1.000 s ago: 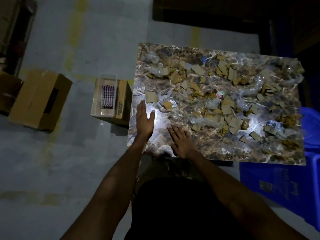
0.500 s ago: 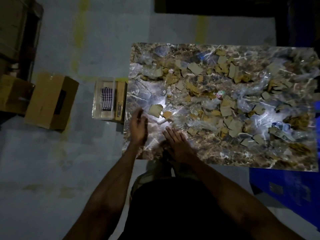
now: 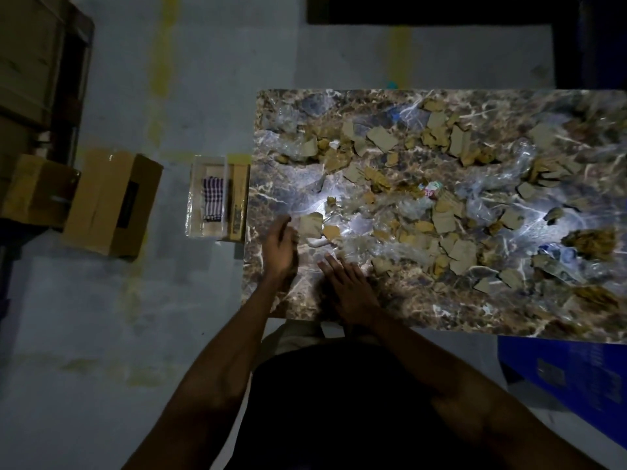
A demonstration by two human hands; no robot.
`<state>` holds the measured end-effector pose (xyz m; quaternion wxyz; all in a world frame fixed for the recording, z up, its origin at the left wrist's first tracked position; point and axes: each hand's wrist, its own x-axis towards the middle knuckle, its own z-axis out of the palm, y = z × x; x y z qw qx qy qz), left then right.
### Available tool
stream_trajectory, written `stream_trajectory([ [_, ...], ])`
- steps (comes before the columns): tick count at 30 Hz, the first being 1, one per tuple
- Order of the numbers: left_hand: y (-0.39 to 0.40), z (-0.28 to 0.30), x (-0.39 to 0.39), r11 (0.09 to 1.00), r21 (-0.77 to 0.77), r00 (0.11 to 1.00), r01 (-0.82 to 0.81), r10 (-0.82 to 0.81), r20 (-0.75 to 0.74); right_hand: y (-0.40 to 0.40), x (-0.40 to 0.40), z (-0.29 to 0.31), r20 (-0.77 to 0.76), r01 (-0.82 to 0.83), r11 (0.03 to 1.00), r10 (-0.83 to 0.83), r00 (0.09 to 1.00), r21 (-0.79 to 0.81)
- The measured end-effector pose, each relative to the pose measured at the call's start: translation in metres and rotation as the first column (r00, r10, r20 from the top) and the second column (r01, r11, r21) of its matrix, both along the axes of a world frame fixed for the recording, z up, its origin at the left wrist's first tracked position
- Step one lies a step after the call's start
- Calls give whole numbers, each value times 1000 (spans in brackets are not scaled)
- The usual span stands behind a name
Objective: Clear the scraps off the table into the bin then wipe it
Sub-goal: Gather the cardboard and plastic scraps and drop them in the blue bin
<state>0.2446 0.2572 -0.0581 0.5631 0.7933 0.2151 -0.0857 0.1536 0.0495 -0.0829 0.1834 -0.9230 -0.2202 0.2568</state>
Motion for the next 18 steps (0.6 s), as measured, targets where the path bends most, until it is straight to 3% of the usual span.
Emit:
stream_trajectory([
  [3, 46, -2, 18, 980, 195, 995, 49, -64, 74, 11, 3, 3, -18, 26, 999, -27, 999, -42],
  [7, 58, -21, 24, 915, 331, 972, 232, -235, -32, 30, 13, 9, -18, 75, 996, -76, 997, -42],
  [9, 42, -28, 11, 859, 402, 941, 316, -338, -18, 40, 16, 18, -11, 125, 988, -127, 992, -95],
  [13, 32, -35, -12, 842, 304, 876, 445, -480, 46, 71, 9, 31, 33, 275, 949, -274, 961, -153],
  [16, 58, -34, -10, 901, 154, 894, 406, -426, 138, 106, 12, 36, 120, 325, 937, -311, 943, -125],
  [18, 83, -34, 3, 917, 144, 906, 373, -393, 158, 129, 23, 34, 201, 328, 941, -306, 930, -84],
])
